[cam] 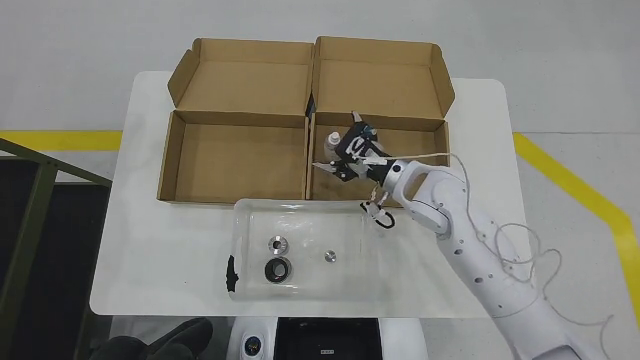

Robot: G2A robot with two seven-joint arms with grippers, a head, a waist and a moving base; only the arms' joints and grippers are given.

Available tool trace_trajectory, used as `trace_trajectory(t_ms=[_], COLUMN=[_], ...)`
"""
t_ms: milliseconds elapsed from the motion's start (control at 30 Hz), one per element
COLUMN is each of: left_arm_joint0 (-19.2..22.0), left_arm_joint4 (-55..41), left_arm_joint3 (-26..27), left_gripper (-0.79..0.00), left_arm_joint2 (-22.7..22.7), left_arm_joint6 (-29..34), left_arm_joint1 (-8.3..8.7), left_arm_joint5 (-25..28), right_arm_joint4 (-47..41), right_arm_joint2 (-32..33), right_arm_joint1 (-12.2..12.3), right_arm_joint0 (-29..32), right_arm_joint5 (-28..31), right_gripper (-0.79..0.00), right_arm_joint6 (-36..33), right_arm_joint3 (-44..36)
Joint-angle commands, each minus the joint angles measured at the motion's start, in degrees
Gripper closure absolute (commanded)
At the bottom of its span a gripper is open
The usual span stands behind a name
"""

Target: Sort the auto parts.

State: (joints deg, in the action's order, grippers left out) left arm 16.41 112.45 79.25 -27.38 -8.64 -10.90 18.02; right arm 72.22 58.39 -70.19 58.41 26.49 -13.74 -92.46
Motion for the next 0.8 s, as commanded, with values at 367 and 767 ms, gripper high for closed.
trace_trajectory(t_ms=[367, 767], left_arm_joint0=[0.0, 0.0], left_arm_joint4=[0.0, 0.0], left_arm_joint3=[0.0, 0.0], left_gripper=[-0.785, -0.785], left_arm_joint2=[0.0, 0.0], left_arm_joint6=[0.0, 0.0], left_arm_joint1=[0.0, 0.0], left_arm_joint5=[0.0, 0.0], right_arm_joint4=[-1.1, 4.5], right_arm_joint2=[5.1, 2.3], right_arm_joint1=[2.5, 3.8], right_arm_joint0=[9.3, 15.6], right_arm_joint5=[11.0, 17.6], right_gripper=[-0.785, -0.785], right_arm_joint6=[-10.9, -17.6], right_arm_joint3=[-17.3, -26.1])
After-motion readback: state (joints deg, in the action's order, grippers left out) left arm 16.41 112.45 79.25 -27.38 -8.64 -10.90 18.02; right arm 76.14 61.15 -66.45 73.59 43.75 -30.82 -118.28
